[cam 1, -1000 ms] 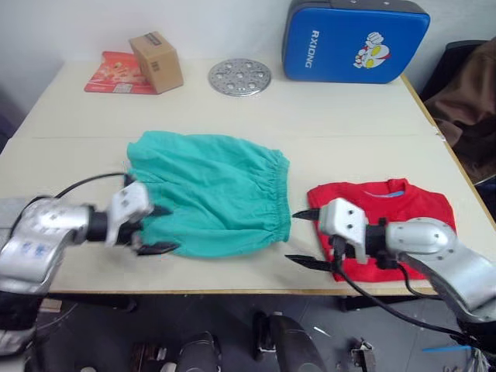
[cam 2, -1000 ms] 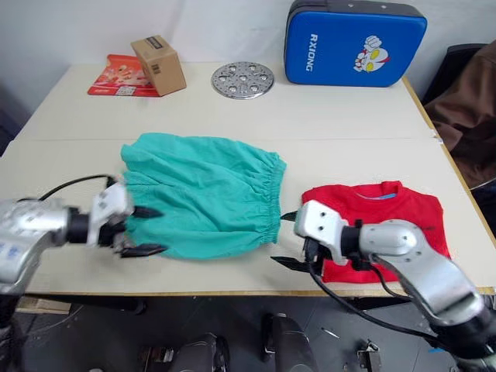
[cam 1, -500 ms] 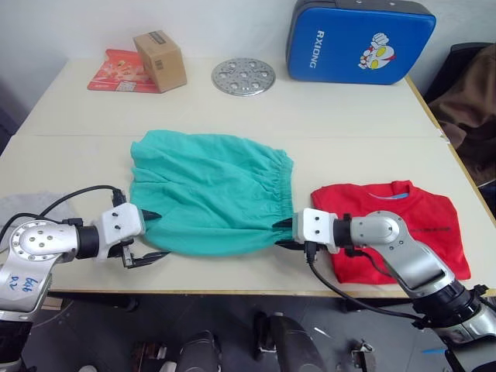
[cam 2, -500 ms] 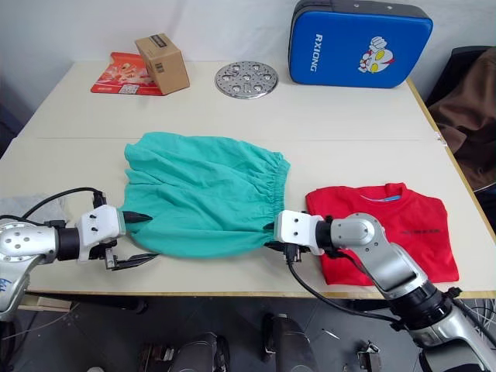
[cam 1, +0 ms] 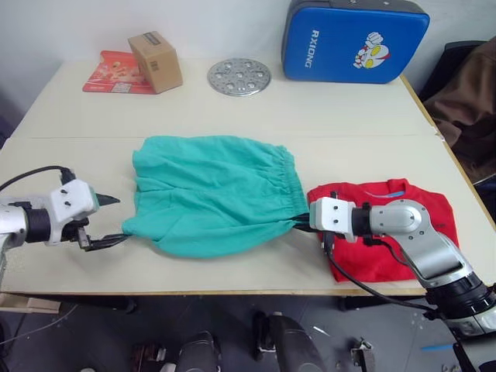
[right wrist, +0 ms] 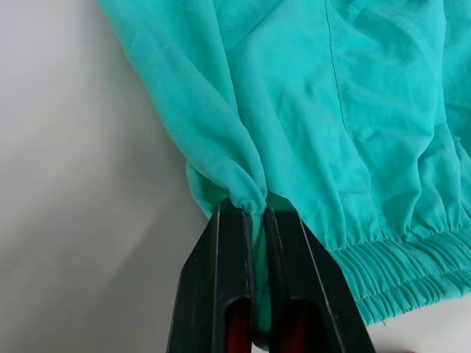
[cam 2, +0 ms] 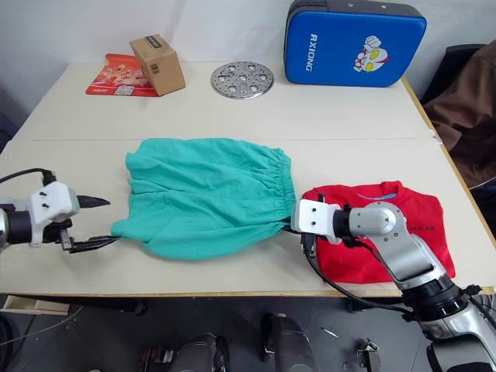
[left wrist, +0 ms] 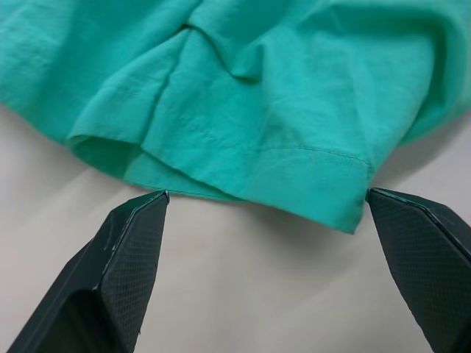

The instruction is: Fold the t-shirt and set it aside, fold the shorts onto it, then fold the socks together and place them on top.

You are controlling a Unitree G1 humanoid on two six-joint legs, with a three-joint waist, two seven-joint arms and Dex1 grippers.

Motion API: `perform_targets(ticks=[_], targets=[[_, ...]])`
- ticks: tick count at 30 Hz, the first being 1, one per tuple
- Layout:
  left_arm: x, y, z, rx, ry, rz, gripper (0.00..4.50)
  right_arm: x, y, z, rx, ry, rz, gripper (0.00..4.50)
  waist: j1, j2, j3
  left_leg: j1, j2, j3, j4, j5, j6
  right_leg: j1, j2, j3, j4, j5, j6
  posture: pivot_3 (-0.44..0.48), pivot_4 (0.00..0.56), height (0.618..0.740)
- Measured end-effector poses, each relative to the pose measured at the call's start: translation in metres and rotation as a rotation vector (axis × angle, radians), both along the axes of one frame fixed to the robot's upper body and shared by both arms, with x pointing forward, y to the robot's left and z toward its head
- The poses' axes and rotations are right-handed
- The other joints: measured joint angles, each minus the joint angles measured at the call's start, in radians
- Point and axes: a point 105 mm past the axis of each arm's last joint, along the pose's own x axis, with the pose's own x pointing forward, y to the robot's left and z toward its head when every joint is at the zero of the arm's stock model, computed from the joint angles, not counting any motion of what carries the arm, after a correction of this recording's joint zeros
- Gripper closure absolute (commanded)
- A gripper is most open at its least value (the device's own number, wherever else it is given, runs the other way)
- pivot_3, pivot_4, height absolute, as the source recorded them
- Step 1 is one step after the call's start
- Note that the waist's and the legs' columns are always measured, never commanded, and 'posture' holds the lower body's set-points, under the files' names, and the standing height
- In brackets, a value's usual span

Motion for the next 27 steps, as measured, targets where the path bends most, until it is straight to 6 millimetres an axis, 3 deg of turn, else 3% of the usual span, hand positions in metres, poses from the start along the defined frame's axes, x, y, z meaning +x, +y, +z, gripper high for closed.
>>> perform_targets(ticks=[5, 10, 13, 18, 22, 25, 27], targets=[[-0.004, -0.016, 0.0, 0.026, 0.017, -0.083, 0.0, -0.001, 0.002, -0.003, 0.014, 0.008, -0.004, 4.48, -0.001, 0.0, 0.0, 0.0, 0.0, 0.001, 0.001, 0.0, 0.0, 0.0, 0.0, 0.0, 0.001, 0.0, 0.0, 0.0, 0.15, 0.74], [0.001, -0.016, -0.024, 0.163, 0.046, -0.119, 0.0, -0.002, 0.002, -0.005, 0.019, 0.028, -0.021, 4.48, -0.001, 0.0, 0.0, 0.001, 0.0, 0.001, 0.002, 0.0, -0.001, 0.0, 0.0, 0.001, 0.003, 0.0, 0.0, 0.0, 0.15, 0.74], [0.015, -0.011, -0.03, 0.227, 0.01, -0.103, 0.61, -0.003, 0.003, -0.005, 0.019, 0.029, -0.023, 4.5, 0.001, 0.0, 0.0, 0.001, 0.0, 0.001, 0.002, 0.0, 0.0, 0.0, 0.0, 0.001, 0.004, 0.0, 0.0, 0.0, 0.15, 0.74], [0.032, -0.018, -0.018, 0.164, -0.045, -0.098, 2.14, -0.001, 0.003, -0.005, 0.023, 0.039, -0.036, 4.5, -0.002, 0.0, 0.0, 0.0, 0.0, 0.001, 0.004, -0.001, 0.0, 0.0, 0.0, 0.0, 0.004, 0.0, 0.0, 0.0, 0.15, 0.74], [0.03, -0.02, -0.005, 0.038, -0.003, -0.095, 3.43, -0.001, 0.002, -0.005, 0.032, 0.051, -0.049, 4.5, -0.004, 0.0, 0.0, 0.001, 0.001, 0.002, 0.004, 0.0, -0.001, 0.0, 0.0, 0.0, 0.005, 0.0, -0.001, 0.0, 0.15, 0.74], [0.017, -0.013, 0.001, -0.101, 0.128, -0.067, 4.38, -0.001, 0.003, -0.006, 0.039, 0.056, -0.05, 4.5, -0.005, 0.0, 0.0, 0.001, 0.001, 0.002, 0.006, 0.0, -0.002, 0.0, 0.001, 0.0, 0.006, -0.001, -0.001, 0.0, 0.15, 0.74], [0.009, -0.006, 0.013, -0.196, 0.194, -0.039, 4.45, -0.001, 0.003, -0.006, 0.042, 0.059, -0.051, 4.5, -0.003, 0.0, 0.0, 0.001, 0.001, 0.002, 0.006, 0.0, -0.002, -0.001, 0.001, 0.0, 0.007, -0.001, -0.002, 0.0, 0.15, 0.74]])
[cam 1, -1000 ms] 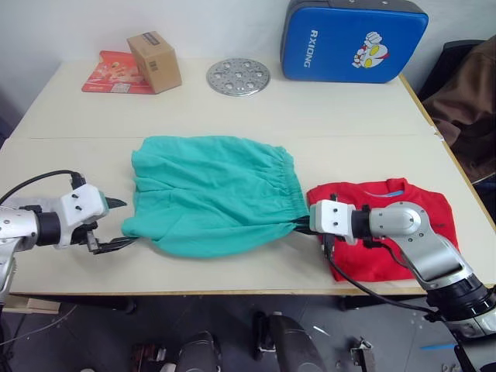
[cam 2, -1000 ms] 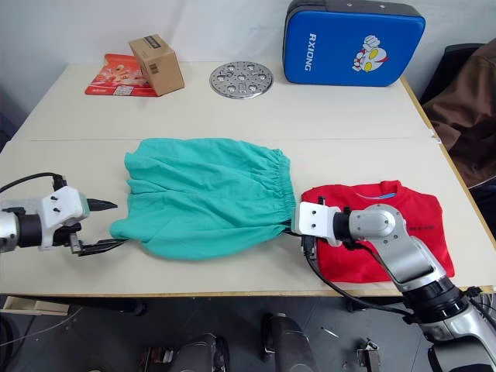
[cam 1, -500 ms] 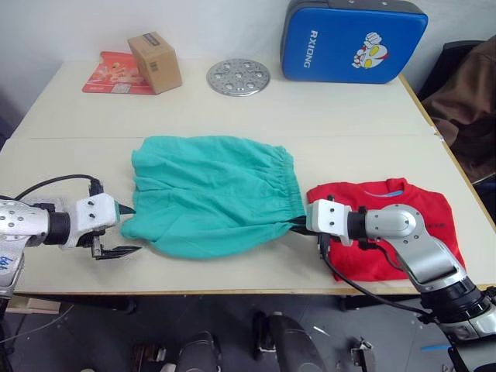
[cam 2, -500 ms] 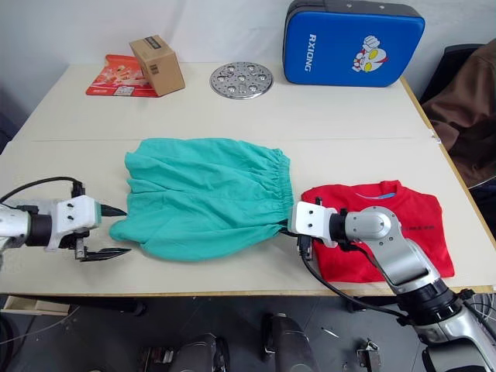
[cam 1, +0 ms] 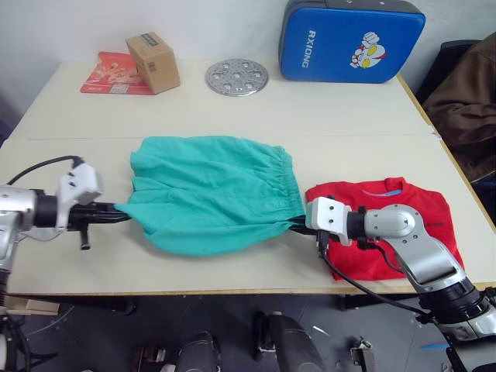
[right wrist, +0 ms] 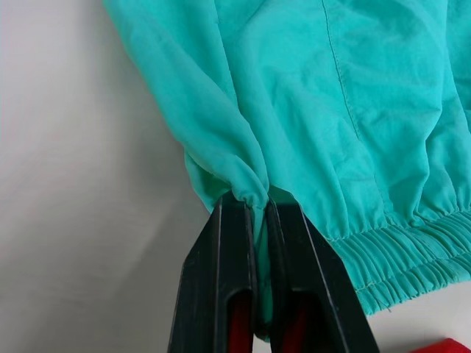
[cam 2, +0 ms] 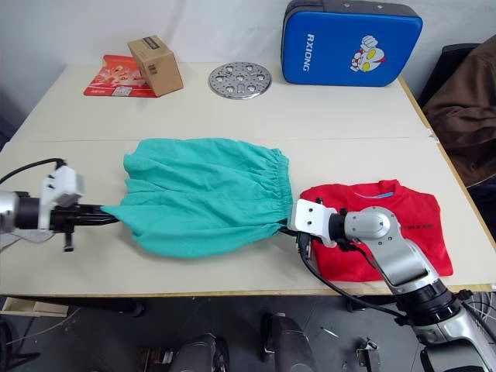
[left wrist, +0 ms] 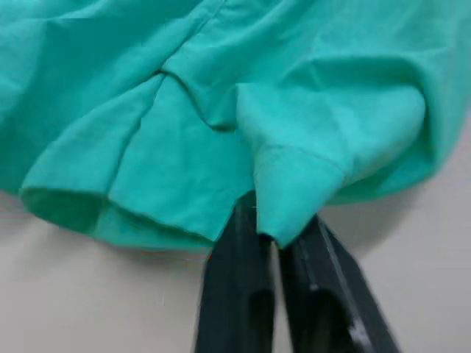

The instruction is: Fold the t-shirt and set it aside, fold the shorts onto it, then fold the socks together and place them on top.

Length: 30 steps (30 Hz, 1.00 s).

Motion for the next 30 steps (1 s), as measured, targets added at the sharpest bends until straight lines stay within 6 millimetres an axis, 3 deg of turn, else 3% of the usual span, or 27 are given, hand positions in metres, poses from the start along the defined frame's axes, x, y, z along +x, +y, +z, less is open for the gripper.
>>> perform_targets(ticks=[3, 6, 8, 11, 15, 18, 25, 27, 30], targets=[[-0.002, 0.003, 0.033, -0.147, 0.016, 0.031, 4.45, 0.0, 0.002, 0.0, 0.009, 0.003, 0.002, 4.5, 0.003, 0.0, 0.0, -0.001, 0.0, -0.001, 0.001, 0.0, 0.0, 0.0, 0.0, 0.0, 0.0, 0.0, 0.0, 0.0, 0.15, 0.74], [-0.013, 0.014, 0.051, -0.207, 0.067, 0.052, 4.45, 0.001, 0.003, 0.0, 0.023, 0.01, 0.004, 4.5, 0.001, 0.0, 0.0, 0.0, -0.001, 0.0, 0.001, 0.0, 0.0, 0.0, 0.0, 0.001, 0.0, -0.001, 0.0, 0.0, 0.15, 0.74], [-0.016, 0.018, 0.048, -0.206, 0.102, 0.056, 4.45, 0.001, 0.002, -0.001, 0.024, 0.015, 0.0, 4.5, -0.001, 0.001, 0.0, 0.0, -0.001, 0.001, 0.001, 0.0, -0.001, 0.0, 0.0, 0.001, 0.002, -0.001, -0.001, 0.0, 0.15, 0.74], [-0.012, 0.025, 0.027, -0.171, 0.167, 0.107, 4.45, 0.001, 0.002, -0.002, 0.024, 0.018, -0.002, 4.5, 0.001, 0.0, 0.0, 0.001, 0.0, 0.0, 0.001, 0.0, -0.001, 0.0, 0.0, 0.001, 0.003, -0.002, -0.002, 0.0, 0.15, 0.74], [0.017, 0.013, 0.003, -0.181, 0.196, 0.177, 4.45, 0.001, 0.004, -0.003, 0.032, 0.028, -0.005, 4.5, 0.008, -0.001, 0.0, 0.0, -0.001, -0.002, 0.003, 0.0, -0.001, 0.0, 0.0, 0.001, 0.004, -0.002, -0.002, 0.0, 0.15, 0.74], [0.037, 0.006, -0.004, -0.166, 0.182, 0.212, 3.87, 0.001, 0.005, -0.003, 0.035, 0.031, -0.004, 4.5, 0.008, -0.001, -0.001, -0.001, -0.001, -0.002, 0.004, 0.0, -0.001, 0.0, -0.001, 0.001, 0.004, -0.002, -0.002, 0.0, 0.15, 0.74], [0.077, 0.012, -0.009, -0.015, -0.051, 0.266, 1.72, 0.002, 0.008, -0.004, 0.043, 0.034, -0.007, 4.5, -0.003, -0.002, -0.001, 0.001, 0.0, 0.0, 0.003, 0.0, -0.003, -0.001, 0.0, 0.0, 0.006, -0.002, -0.002, 0.0, 0.15, 0.74], [0.074, 0.013, -0.004, -0.027, -0.067, 0.248, 1.72, 0.002, 0.008, -0.004, 0.044, 0.034, -0.008, 4.5, -0.004, -0.002, -0.001, 0.0, 0.0, 0.0, 0.003, 0.0, -0.003, -0.002, 0.0, 0.0, 0.006, -0.002, -0.002, 0.0, 0.15, 0.74], [0.053, 0.018, 0.011, -0.049, -0.09, 0.186, 1.72, 0.002, 0.009, -0.004, 0.046, 0.034, -0.006, 4.5, -0.009, -0.001, -0.001, -0.001, 0.0, 0.002, 0.003, 0.0, -0.003, -0.004, 0.0, 0.001, 0.008, -0.002, -0.002, 0.0, 0.15, 0.74]])
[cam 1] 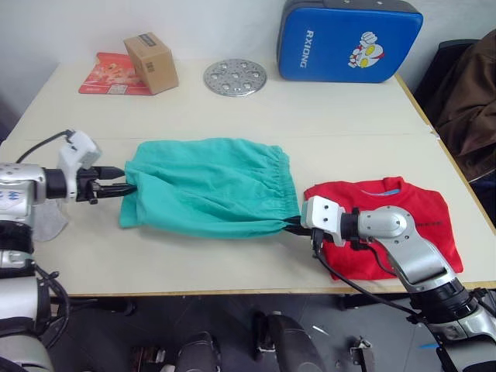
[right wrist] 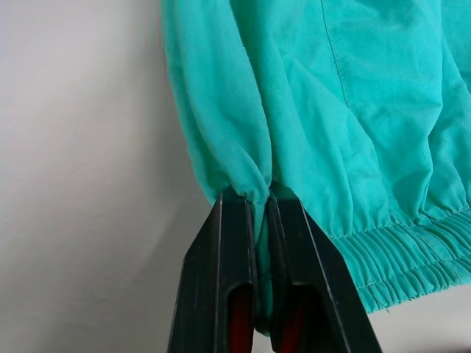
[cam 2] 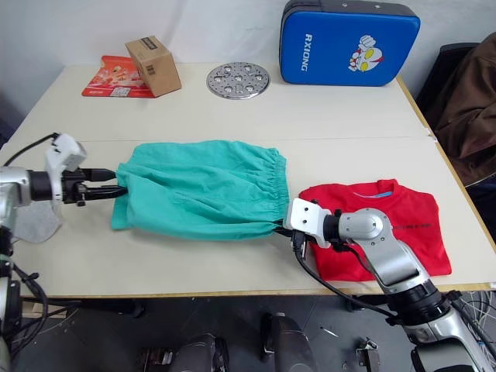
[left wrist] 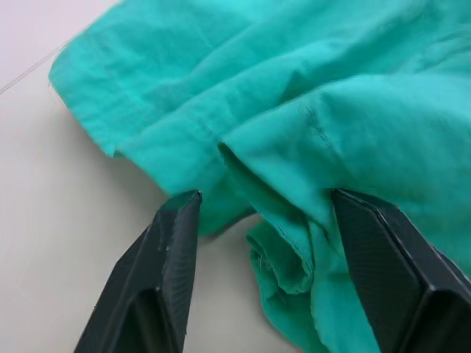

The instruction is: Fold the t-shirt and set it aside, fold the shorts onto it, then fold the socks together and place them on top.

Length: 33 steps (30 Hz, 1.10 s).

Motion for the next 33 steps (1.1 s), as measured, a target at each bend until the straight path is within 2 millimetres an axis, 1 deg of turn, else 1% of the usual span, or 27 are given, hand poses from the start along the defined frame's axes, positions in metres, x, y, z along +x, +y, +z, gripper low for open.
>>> perform_targets(ticks=[2, 3, 4, 6, 7, 9, 10, 11, 12, 14, 16, 19, 22, 23, 25, 27, 29, 30, 32, 33], targets=[[-0.019, 0.002, 0.005, 0.009, -0.01, -0.038, 1.72, -0.001, 0.0, 0.0, 0.001, 0.001, 0.0, 4.5, 0.0, 0.0, 0.0, 0.0, 0.0, 0.001, 0.0, 0.0, 0.0, -0.001, 0.0, 0.001, 0.002, 0.0, -0.001, 0.0, 0.15, 0.74], [-0.029, 0.0, 0.003, 0.034, -0.012, -0.062, 1.72, -0.001, 0.0, -0.001, 0.001, 0.002, -0.001, 4.5, 0.0, 0.0, 0.0, 0.0, 0.0, 0.001, 0.0, 0.0, -0.001, -0.001, -0.001, 0.001, 0.002, -0.001, -0.001, 0.0, 0.15, 0.74], [-0.037, -0.002, -0.001, 0.061, -0.012, -0.085, 1.72, -0.001, 0.0, -0.001, 0.0, 0.005, -0.003, 4.5, 0.003, 0.0, 0.0, 0.0, 0.0, 0.001, 0.0, 0.0, -0.001, -0.001, -0.001, 0.001, 0.002, -0.001, -0.001, 0.0, 0.15, 0.74], [-0.049, -0.007, -0.015, 0.143, -0.011, -0.129, 1.72, -0.002, 0.0, -0.002, 0.0, 0.006, -0.003, 4.5, 0.007, 0.001, 0.0, 0.001, 0.0, 0.0, 0.0, 0.0, 0.0, -0.001, -0.001, 0.002, 0.002, -0.001, -0.001, 0.0, 0.15, 0.74], [-0.057, -0.008, -0.027, 0.229, -0.015, -0.159, 1.72, -0.002, 0.001, -0.002, 0.002, 0.006, -0.001, 4.5, 0.008, 0.001, 0.0, 0.001, 0.0, 0.0, 0.0, 0.0, 0.0, -0.001, 0.0, 0.002, 0.001, 0.0, -0.001, 0.0, 0.15, 0.74], [-0.061, -0.009, -0.036, 0.284, -0.012, -0.187, 1.72, -0.001, 0.001, -0.002, 0.001, 0.006, -0.003, 4.5, 0.011, 0.0, 0.0, -0.001, 0.0, -0.001, 0.0, 0.0, 0.0, -0.001, 0.0, 0.001, 0.001, 0.0, -0.002, 0.0, 0.15, 0.74], [-0.067, -0.008, -0.036, 0.341, -0.037, -0.196, 1.72, -0.001, 0.002, -0.001, 0.003, 0.002, 0.0, 4.5, 0.012, 0.0, 0.0, -0.001, 0.0, -0.002, -0.001, 0.0, 0.0, -0.001, 0.0, 0.001, 0.0, 0.0, -0.002, 0.0, 0.15, 0.74], [-0.078, -0.008, -0.043, 0.372, -0.007, -0.222, 1.72, -0.001, 0.002, -0.001, 0.001, 0.003, 0.0, 4.5, 0.009, 0.0, 0.0, -0.001, -0.001, -0.001, -0.002, 0.0, 0.0, -0.001, 0.0, 0.002, 0.0, 0.0, -0.001, 0.0, 0.15, 0.74], [-0.087, -0.011, -0.049, 0.368, 0.034, -0.242, 1.72, -0.001, 0.001, -0.002, 0.0, 0.005, -0.003, 4.5, 0.007, 0.0, 0.0, -0.001, 0.0, 0.0, -0.002, 0.0, 0.0, -0.002, 0.0, 0.002, 0.0, 0.0, -0.001, 0.0, 0.15, 0.74], [-0.101, -0.017, -0.055, 0.321, 0.101, -0.258, 1.72, -0.001, 0.001, -0.002, -0.001, 0.006, -0.002, 4.5, 0.006, 0.0, 0.0, -0.002, 0.0, 0.0, -0.002, 0.0, 0.0, -0.003, 0.0, 0.002, 0.0, 0.0, -0.001, 0.0, 0.15, 0.74], [-0.11, -0.022, -0.051, 0.276, 0.138, -0.254, 1.72, -0.002, 0.001, -0.002, -0.001, 0.006, -0.002, 4.5, 0.008, 0.0, 0.0, -0.002, 0.0, 0.0, -0.002, 0.0, 0.0, -0.004, 0.0, 0.002, 0.0, 0.0, -0.001, 0.0, 0.15, 0.74], [-0.115, -0.024, -0.043, 0.313, 0.127, -0.258, 1.72, -0.003, 0.0, -0.004, 0.0, 0.011, -0.003, 4.5, 0.01, 0.0, 0.0, -0.001, -0.001, -0.001, -0.003, 0.0, 0.001, -0.002, 0.0, 0.002, -0.001, 0.0, -0.001, 0.0, 0.15, 0.74], [-0.104, -0.017, -0.034, 0.363, 0.036, -0.196, 1.72, -0.004, 0.0, -0.005, -0.001, 0.017, -0.004, 4.5, 0.01, 0.0, 0.0, -0.001, -0.001, -0.002, -0.003, -0.001, 0.001, -0.002, 0.0, 0.002, -0.001, 0.0, -0.001, 0.0, 0.15, 0.74], [-0.096, -0.014, -0.026, 0.344, -0.023, -0.15, 1.72, -0.004, 0.0, -0.005, -0.001, 0.017, -0.004, 4.5, 0.011, 0.0, 0.0, -0.001, -0.001, -0.002, -0.003, -0.001, 0.002, -0.002, 0.0, 0.002, -0.001, 0.0, -0.001, 0.0, 0.15, 0.74], [-0.087, -0.009, -0.015, 0.29, -0.078, -0.084, 1.37, -0.004, 0.001, -0.005, 0.001, 0.016, -0.001, 4.5, 0.009, 0.0, 0.0, -0.001, -0.001, -0.002, -0.004, -0.001, 0.001, -0.002, 0.0, 0.002, -0.001, 0.0, -0.001, 0.0, 0.15, 0.74], [-0.088, -0.001, -0.013, 0.246, -0.064, -0.044, 0.89, -0.004, 0.001, -0.005, 0.001, 0.016, 0.0, 4.5, 0.002, 0.0, 0.0, -0.001, 0.0, -0.001, -0.004, -0.001, 0.001, -0.003, 0.0, 0.002, -0.001, 0.0, -0.001, 0.0, 0.15, 0.74], [-0.096, 0.008, -0.013, 0.153, -0.01, 0.002, 0.21, -0.004, 0.002, -0.004, 0.001, 0.012, 0.005, 4.5, -0.004, 0.0, 0.0, -0.002, 0.0, 0.0, -0.004, -0.001, 0.001, -0.004, 0.0, 0.001, -0.001, 0.0, -0.001, 0.0, 0.15, 0.74], [-0.103, 0.01, -0.013, 0.106, 0.023, 0.014, 0.03, -0.003, 0.003, -0.002, 0.003, 0.009, 0.01, 4.5, -0.007, 0.0, 0.0, -0.002, 0.0, 0.0, -0.004, -0.001, 0.001, -0.004, 0.0, 0.001, -0.001, 0.0, -0.001, 0.0, 0.15, 0.74], [-0.119, 0.01, -0.013, 0.031, 0.094, 0.021, 0.03, -0.003, 0.004, -0.001, 0.005, 0.007, 0.018, 4.5, -0.01, 0.0, 0.0, -0.003, 0.0, 0.0, -0.004, -0.001, 0.001, -0.005, 0.0, 0.001, -0.001, 0.0, -0.001, 0.0, 0.15, 0.74], [-0.131, 0.007, -0.016, 0.011, 0.149, 0.002, 0.03, -0.004, 0.004, -0.001, 0.004, 0.008, 0.019, 4.5, -0.013, 0.0, 0.0, -0.002, 0.0, 0.0, -0.004, -0.001, 0.0, -0.004, 0.0, 0.002, -0.001, 0.0, -0.001, 0.0, 0.15, 0.74]])
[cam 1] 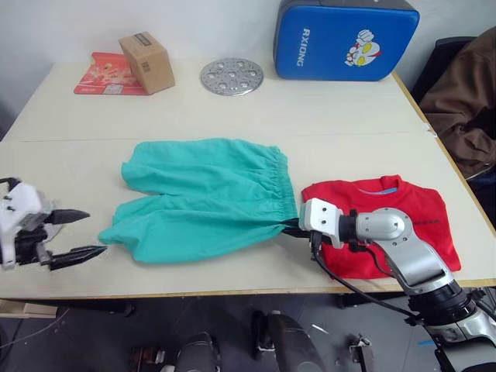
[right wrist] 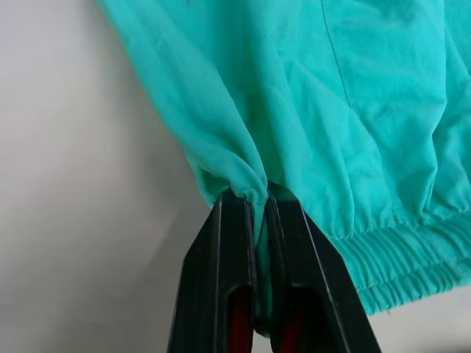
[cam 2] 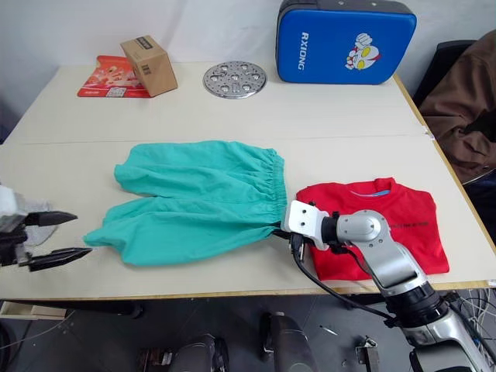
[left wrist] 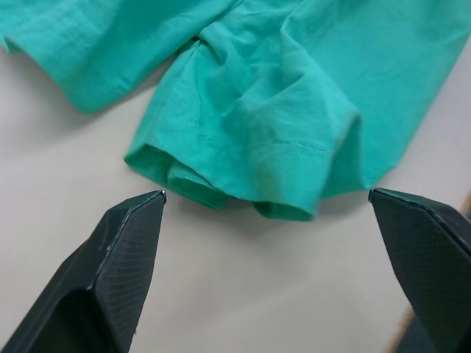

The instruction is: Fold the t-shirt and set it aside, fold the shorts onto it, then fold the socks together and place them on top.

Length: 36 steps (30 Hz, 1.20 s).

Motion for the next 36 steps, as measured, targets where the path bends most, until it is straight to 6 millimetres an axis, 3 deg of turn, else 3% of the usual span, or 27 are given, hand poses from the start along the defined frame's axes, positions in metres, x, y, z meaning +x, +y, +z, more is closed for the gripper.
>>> perform_targets(ticks=[3, 7, 13, 18, 21, 30, 33, 36], targets=[[-0.018, -0.007, -0.004, 0.003, 0.075, -0.025, 0.03, -0.001, 0.001, 0.0, 0.0, 0.002, 0.007, 4.5, 0.001, 0.0, 0.0, 0.0, 0.0, -0.001, 0.0, 0.0, 0.0, 0.001, 0.0, 0.0, 0.0, 0.0, 0.0, 0.0, 0.15, 0.74], [-0.027, -0.015, -0.012, 0.059, 0.072, -0.051, 0.03, -0.001, 0.002, 0.0, 0.0, -0.002, 0.015, 4.5, 0.002, 0.0, 0.0, 0.001, -0.001, -0.002, 0.0, 0.0, 0.0, 0.002, 0.0, 0.0, 0.0, 0.0, 0.0, 0.0, 0.15, 0.74], [-0.011, -0.047, -0.04, 0.071, -0.081, -0.062, 0.03, -0.001, 0.003, 0.0, 0.002, -0.001, 0.023, 4.5, 0.006, -0.001, -0.001, 0.001, -0.001, -0.003, 0.0, 0.0, 0.0, 0.003, 0.0, 0.0, -0.001, 0.0, 0.0, 0.0, 0.15, 0.74], [0.0, -0.059, -0.057, 0.162, -0.21, -0.089, 0.03, -0.002, 0.003, 0.0, 0.002, 0.002, 0.021, 4.5, 0.005, -0.001, -0.001, 0.002, 0.0, -0.003, 0.0, -0.001, 0.003, 0.004, 0.0, 0.0, -0.001, 0.0, 0.0, 0.0, 0.15, 0.74], [0.007, -0.059, -0.068, 0.216, -0.28, -0.083, 0.03, -0.002, 0.003, -0.001, 0.001, 0.009, 0.016, 4.5, 0.007, -0.001, -0.001, 0.002, 0.0, -0.004, -0.001, -0.003, 0.005, 0.004, 0.0, 0.0, -0.001, 0.0, 0.0, 0.0, 0.15, 0.74], [0.031, -0.061, -0.07, 0.332, -0.513, -0.099, 0.03, -0.003, 0.003, 0.0, 0.005, 0.016, 0.003, 4.5, 0.022, -0.001, -0.001, 0.006, 0.0, -0.004, -0.001, -0.004, 0.007, 0.009, 0.0, -0.002, -0.003, 0.0, 0.0, 0.0, 0.15, 0.74], [0.04, -0.061, -0.07, 0.342, -0.556, -0.08, 0.61, -0.004, 0.004, 0.0, 0.007, 0.015, 0.003, 4.5, 0.024, -0.001, -0.001, 0.009, 0.0, -0.005, -0.001, -0.004, 0.007, 0.013, 0.0, -0.002, -0.004, 0.0, 0.0, 0.0, 0.15, 0.74], [0.046, -0.06, -0.072, 0.354, -0.577, -0.08, 1.52, -0.005, 0.003, -0.002, 0.009, 0.02, 0.001, 4.5, 0.024, -0.001, -0.001, 0.01, 0.0, -0.005, -0.002, -0.004, 0.007, 0.013, 0.0, -0.002, -0.004, 0.0, 0.0, 0.0, 0.15, 0.74]])
